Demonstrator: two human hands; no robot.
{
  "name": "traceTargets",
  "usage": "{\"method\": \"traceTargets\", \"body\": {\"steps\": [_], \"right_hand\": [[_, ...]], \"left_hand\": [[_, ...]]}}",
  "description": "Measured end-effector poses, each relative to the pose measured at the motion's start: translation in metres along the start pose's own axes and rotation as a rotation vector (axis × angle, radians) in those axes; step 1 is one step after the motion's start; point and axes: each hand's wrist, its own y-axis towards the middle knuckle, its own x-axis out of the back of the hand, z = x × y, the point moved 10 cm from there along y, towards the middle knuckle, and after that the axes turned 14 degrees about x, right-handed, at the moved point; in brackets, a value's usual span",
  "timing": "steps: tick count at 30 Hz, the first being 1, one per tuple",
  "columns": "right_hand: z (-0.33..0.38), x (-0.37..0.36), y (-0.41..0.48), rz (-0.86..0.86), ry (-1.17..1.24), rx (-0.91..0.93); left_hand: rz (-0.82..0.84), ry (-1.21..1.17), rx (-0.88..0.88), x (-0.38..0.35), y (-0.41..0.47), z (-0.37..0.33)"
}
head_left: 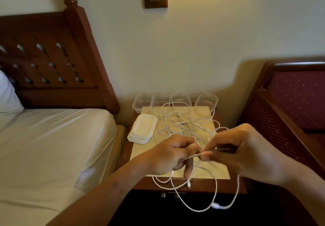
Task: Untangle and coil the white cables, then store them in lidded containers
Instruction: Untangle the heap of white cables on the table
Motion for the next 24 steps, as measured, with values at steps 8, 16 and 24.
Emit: {"method": "traceTargets", "body": {"steps": [8,16,24], "right_hand": [[-0.032,0.001,0.002,-0.246,0.233,0.010],[-0.062,-0.044,-0.019,-0.582,0.537,-0.144],[-0.051,-0.096,-0.036,-0.349,0.457,-0.353]], "left_hand": [[0.262,-0.461,-0.078,-0.025,-0.009,0.010],[0.320,-0.844,-0.236,-0.036,-0.014,-0.004],[0.087,-0.944,-0.373,-0.007,-0.010,-0.015]]}}
